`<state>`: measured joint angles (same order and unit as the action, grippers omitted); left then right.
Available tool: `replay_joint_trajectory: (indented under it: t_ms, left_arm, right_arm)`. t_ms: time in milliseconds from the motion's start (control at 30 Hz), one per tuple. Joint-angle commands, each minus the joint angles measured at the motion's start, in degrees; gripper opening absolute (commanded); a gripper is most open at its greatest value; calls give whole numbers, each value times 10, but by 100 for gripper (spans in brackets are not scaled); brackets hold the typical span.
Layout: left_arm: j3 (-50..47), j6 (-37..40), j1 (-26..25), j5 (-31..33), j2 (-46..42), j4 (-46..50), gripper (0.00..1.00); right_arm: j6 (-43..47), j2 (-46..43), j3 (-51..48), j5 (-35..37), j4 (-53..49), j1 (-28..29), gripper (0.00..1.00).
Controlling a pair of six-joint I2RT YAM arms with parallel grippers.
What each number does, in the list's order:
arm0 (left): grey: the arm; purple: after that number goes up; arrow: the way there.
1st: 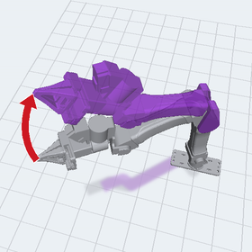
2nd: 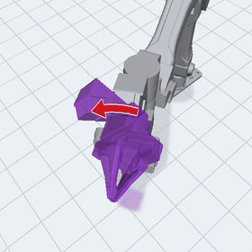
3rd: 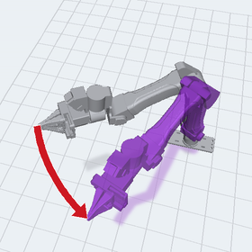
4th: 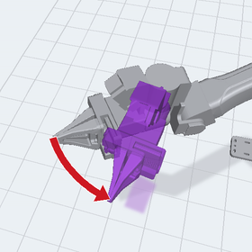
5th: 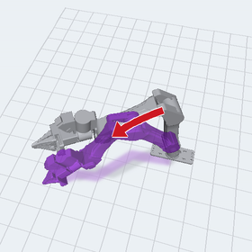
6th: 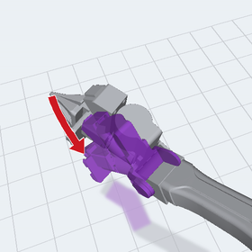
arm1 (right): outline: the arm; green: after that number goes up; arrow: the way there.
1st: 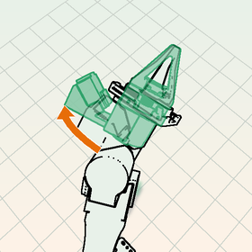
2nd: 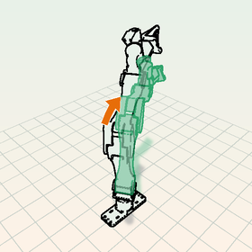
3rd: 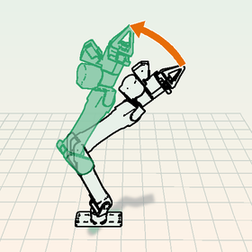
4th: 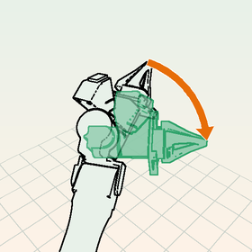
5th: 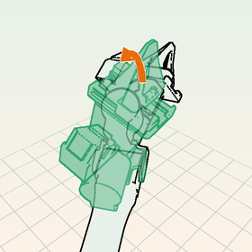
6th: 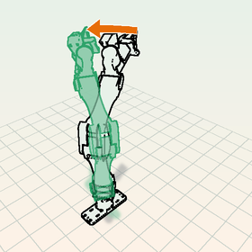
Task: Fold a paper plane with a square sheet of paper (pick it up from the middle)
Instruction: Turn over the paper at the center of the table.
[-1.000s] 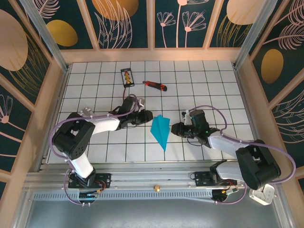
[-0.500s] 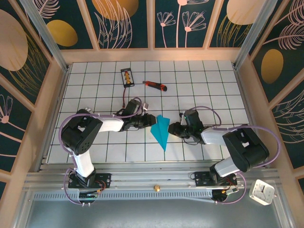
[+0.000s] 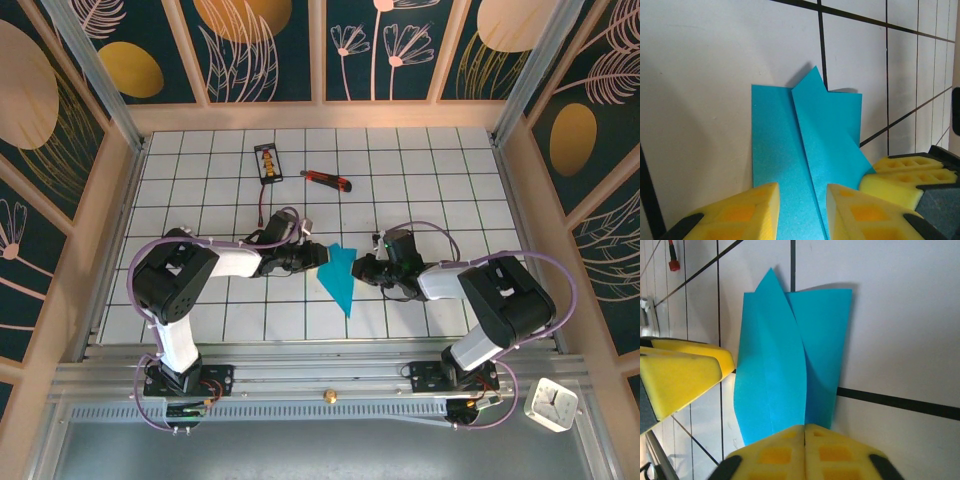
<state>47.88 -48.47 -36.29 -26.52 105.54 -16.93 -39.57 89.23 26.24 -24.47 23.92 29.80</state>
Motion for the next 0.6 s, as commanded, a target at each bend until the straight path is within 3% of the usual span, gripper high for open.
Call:
replay_joint_trajectory:
  t_ms: [0,133,233,433,567]
  left_arm:
    - [-3,4,0,10,-12,-3,31]
    - [-9,8,13,35,-52,10,33]
    - [-24,8,37,52,-109,10,35]
    - [-32,36,77,102,-182,48,37]
    - [-25,56,90,134,-202,79,38]
  right_arm:
    - [8,-15,14,2,2,3,0]
    - [35,-69,20,13,-62,-15,0]
    - [89,-132,50,63,-180,-41,0]
    - [224,-202,214,287,-461,-46,0]
    - [263,-201,311,438,-573,-21,0]
